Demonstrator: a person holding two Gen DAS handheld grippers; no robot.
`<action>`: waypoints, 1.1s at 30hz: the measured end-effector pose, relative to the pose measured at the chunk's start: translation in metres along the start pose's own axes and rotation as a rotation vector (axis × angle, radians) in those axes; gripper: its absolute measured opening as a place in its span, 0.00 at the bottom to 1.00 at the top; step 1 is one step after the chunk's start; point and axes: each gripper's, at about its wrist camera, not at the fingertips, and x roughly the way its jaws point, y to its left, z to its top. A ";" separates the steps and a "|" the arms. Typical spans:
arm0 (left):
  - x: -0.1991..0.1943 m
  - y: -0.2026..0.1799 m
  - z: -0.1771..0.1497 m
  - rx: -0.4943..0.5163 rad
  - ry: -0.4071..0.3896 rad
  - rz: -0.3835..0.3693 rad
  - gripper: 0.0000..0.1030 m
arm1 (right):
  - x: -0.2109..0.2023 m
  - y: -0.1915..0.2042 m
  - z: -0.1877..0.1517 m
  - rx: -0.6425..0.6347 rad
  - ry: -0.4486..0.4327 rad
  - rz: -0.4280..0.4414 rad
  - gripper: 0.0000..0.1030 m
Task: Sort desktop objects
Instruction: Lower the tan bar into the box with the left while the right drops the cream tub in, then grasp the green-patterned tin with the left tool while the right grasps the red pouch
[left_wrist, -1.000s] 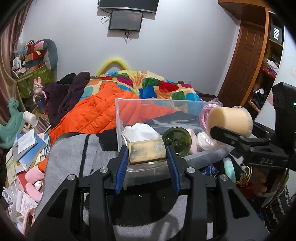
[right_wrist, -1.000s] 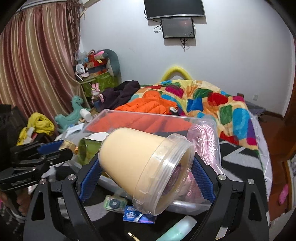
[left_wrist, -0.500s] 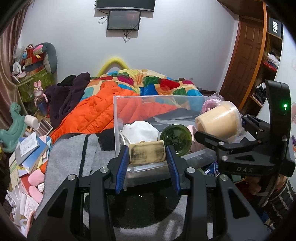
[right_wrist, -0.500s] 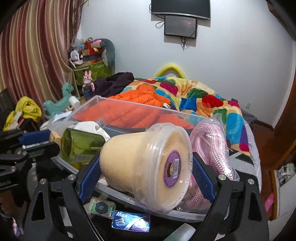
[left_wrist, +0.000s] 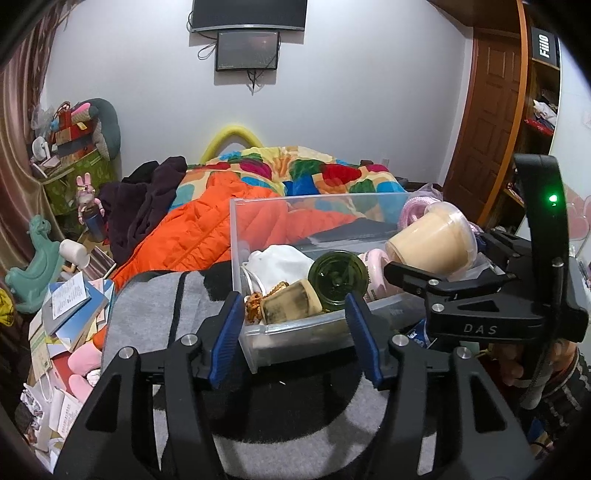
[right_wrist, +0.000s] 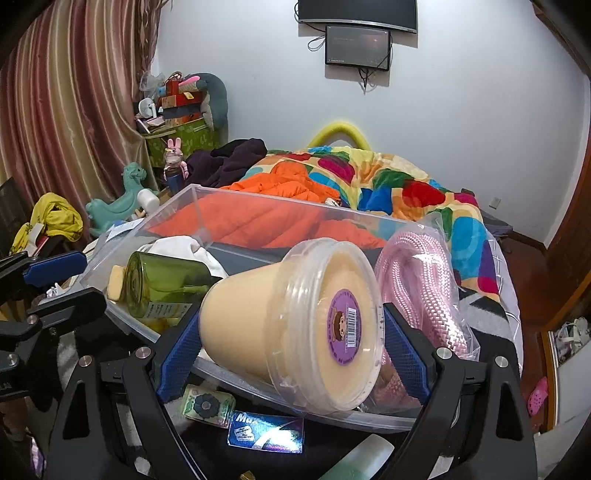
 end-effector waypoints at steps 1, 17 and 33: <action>-0.001 0.000 0.000 -0.003 -0.003 -0.001 0.55 | 0.000 0.000 0.000 -0.001 0.002 -0.002 0.87; -0.018 0.000 -0.005 -0.017 -0.026 -0.014 0.63 | -0.027 0.018 -0.008 -0.113 -0.058 -0.053 0.88; -0.030 -0.020 -0.021 0.029 -0.007 0.028 0.77 | -0.091 -0.030 -0.052 -0.035 -0.132 -0.110 0.93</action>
